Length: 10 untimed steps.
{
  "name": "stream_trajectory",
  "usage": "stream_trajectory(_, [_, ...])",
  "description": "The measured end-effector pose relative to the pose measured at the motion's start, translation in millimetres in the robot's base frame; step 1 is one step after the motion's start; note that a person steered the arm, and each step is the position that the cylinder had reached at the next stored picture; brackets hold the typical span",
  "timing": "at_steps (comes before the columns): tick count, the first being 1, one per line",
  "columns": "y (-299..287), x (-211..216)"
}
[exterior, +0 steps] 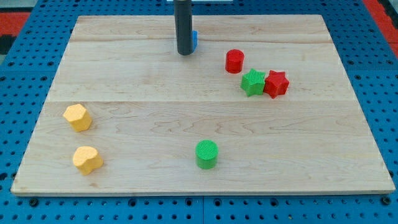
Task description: Move the red circle to the top left of the red star
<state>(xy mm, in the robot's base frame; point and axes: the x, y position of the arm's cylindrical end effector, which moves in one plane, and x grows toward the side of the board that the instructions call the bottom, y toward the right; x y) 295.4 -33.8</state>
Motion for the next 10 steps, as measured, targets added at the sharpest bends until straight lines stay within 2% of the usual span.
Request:
stream_trajectory(1, [5.8, 3.4])
stream_trajectory(2, [13.4, 29.1])
stream_trajectory(5, [12.2, 32.8])
stream_trajectory(7, [110.3, 29.6])
stream_trajectory(9, [140.6, 33.3])
stream_trajectory(10, [121.8, 72.0])
